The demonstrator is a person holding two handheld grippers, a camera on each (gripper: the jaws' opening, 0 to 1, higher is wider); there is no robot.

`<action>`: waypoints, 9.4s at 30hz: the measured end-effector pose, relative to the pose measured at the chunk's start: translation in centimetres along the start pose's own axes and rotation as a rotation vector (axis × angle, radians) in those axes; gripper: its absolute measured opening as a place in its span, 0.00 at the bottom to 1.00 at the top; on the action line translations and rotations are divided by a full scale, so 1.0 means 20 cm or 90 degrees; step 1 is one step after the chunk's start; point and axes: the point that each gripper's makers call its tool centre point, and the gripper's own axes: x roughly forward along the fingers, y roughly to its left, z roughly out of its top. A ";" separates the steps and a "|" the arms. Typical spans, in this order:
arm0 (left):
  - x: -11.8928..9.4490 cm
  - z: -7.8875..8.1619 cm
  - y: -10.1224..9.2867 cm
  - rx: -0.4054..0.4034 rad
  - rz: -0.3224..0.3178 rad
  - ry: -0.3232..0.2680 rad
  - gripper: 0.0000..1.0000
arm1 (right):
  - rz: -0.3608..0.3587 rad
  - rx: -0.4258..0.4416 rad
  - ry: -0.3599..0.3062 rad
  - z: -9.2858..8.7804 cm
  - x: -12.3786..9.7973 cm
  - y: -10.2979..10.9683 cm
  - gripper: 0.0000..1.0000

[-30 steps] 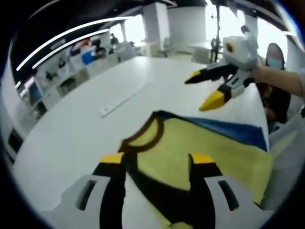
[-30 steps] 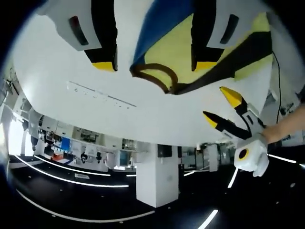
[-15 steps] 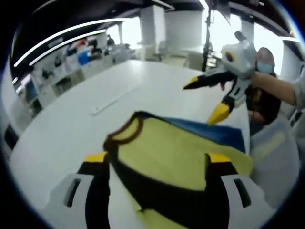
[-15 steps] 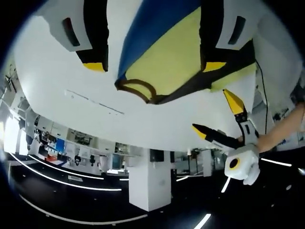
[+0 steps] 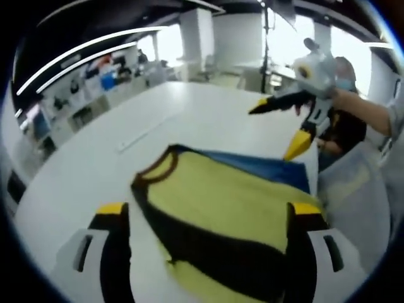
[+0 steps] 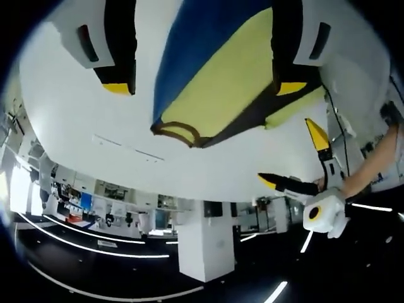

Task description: Fold the garment on the visible template until the final outline fits inside the template.

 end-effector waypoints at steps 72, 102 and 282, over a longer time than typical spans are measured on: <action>-0.69 -0.35 -0.22 -0.150 0.108 -0.076 0.93 | -0.075 0.062 0.384 -0.76 -0.19 0.41 0.21; -0.68 -0.33 -0.18 -0.156 0.109 -0.065 0.95 | -0.057 0.096 0.348 -0.72 -0.22 0.34 0.01; -0.65 -0.16 -0.28 -0.163 0.250 -0.007 0.92 | -0.261 -0.085 0.309 -0.89 -0.66 -1.09 0.02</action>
